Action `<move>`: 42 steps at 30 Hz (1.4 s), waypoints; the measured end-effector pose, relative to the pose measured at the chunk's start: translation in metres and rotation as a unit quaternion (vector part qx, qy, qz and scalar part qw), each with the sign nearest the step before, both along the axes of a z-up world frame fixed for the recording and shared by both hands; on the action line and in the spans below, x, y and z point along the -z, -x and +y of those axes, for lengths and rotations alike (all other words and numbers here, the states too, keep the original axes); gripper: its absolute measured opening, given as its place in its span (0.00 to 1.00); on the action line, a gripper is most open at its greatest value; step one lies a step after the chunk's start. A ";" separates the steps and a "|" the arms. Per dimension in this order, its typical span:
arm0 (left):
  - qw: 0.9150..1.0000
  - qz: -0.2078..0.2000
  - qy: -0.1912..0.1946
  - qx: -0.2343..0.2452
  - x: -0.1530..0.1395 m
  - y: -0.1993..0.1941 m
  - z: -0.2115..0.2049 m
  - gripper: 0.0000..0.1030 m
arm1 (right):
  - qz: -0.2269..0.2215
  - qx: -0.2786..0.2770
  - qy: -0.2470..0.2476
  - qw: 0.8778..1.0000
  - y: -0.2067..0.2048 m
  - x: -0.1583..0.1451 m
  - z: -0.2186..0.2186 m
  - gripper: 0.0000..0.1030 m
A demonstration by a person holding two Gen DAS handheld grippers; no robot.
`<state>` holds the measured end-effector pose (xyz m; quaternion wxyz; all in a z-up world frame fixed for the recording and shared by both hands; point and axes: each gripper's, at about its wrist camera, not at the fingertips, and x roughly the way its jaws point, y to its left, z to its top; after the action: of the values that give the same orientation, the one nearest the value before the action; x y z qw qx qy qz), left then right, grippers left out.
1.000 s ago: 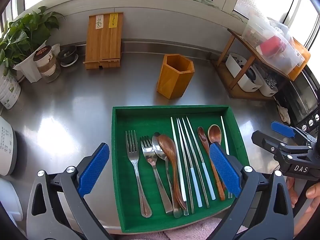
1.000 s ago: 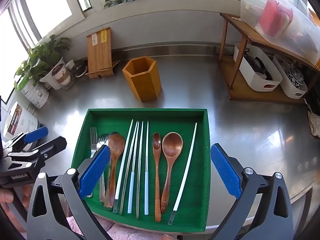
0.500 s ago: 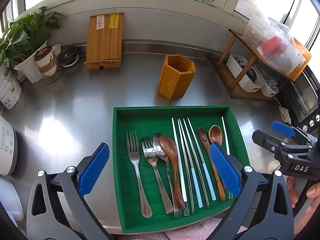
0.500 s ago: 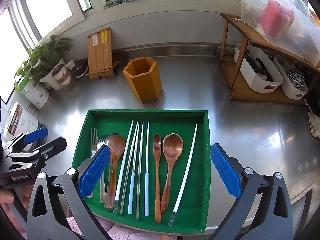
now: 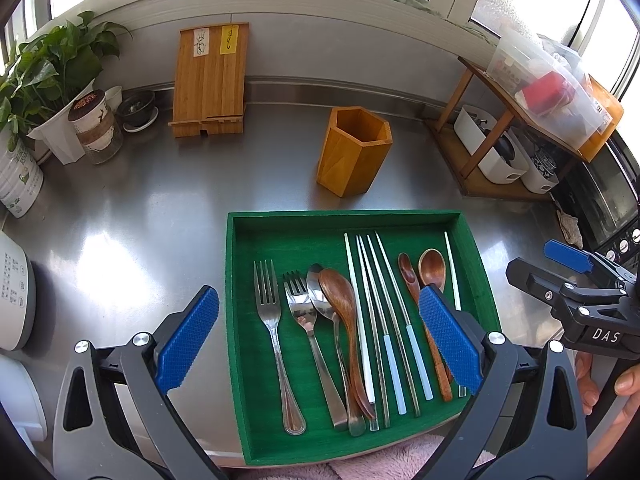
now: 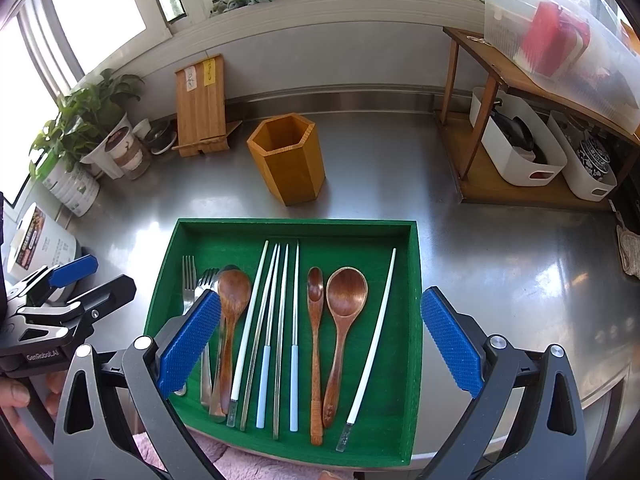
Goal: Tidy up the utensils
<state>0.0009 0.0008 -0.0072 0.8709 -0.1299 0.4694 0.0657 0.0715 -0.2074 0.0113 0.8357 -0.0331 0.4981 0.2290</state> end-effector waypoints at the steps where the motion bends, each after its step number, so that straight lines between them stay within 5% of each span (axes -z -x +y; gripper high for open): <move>1: 1.000 0.000 0.000 0.000 0.000 0.000 0.000 0.92 | 0.000 0.000 0.000 1.000 0.000 0.000 0.000 0.97; 42: 1.000 0.005 0.001 -0.004 0.000 -0.002 0.001 0.92 | 0.005 -0.002 0.000 1.000 -0.001 0.001 0.002 0.97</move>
<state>0.0025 0.0019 -0.0071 0.8681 -0.1319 0.4735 0.0693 0.0722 -0.2056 0.0105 0.8327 -0.0330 0.5024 0.2305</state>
